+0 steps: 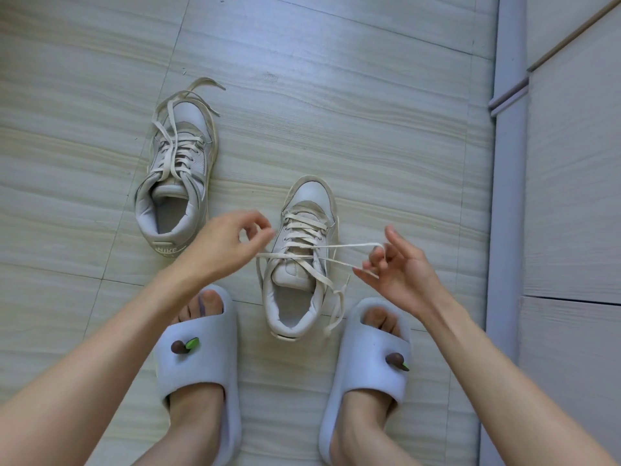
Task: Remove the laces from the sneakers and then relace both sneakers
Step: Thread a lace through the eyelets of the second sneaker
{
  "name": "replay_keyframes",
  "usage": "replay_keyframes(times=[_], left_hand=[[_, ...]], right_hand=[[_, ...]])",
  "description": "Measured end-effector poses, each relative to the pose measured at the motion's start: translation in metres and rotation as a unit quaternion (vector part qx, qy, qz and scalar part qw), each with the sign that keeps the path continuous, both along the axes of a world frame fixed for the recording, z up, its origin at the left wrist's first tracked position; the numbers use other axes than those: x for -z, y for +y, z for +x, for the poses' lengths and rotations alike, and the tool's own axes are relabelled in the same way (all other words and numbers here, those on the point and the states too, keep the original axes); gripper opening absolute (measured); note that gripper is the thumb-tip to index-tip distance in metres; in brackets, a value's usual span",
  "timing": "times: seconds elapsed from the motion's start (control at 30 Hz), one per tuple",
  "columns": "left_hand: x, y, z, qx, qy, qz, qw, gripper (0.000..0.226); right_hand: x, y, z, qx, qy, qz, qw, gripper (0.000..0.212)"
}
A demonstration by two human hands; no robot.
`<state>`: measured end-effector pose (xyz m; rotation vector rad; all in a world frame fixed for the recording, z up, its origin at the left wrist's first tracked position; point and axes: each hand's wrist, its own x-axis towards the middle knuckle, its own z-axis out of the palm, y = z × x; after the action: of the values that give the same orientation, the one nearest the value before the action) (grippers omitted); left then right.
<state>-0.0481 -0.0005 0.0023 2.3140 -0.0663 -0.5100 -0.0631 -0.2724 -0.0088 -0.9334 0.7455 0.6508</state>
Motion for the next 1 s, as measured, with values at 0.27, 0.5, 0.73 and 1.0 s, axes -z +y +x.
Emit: replay_keyframes(times=[0.27, 0.5, 0.73, 1.0], left_hand=[[-0.008, 0.009, 0.005, -0.056, 0.111, -0.089, 0.988, 0.026], [-0.017, 0.004, 0.012, -0.289, 0.184, -0.468, 0.814, 0.023], [0.003, 0.000, -0.005, 0.039, 0.043, 0.057, 0.997, 0.024], [-0.004, -0.001, 0.004, 0.118, 0.096, 0.137, 0.979, 0.021]], right_hand=[[-0.002, 0.013, -0.001, -0.186, -0.092, -0.099, 0.973, 0.023], [0.004, 0.031, -0.007, -0.161, -0.054, -0.084, 0.982, 0.017], [0.004, 0.041, -0.006, -0.187, -0.088, -0.127, 0.970, 0.019], [0.002, 0.064, -0.016, -0.277, -0.136, -0.284, 0.908, 0.028]])
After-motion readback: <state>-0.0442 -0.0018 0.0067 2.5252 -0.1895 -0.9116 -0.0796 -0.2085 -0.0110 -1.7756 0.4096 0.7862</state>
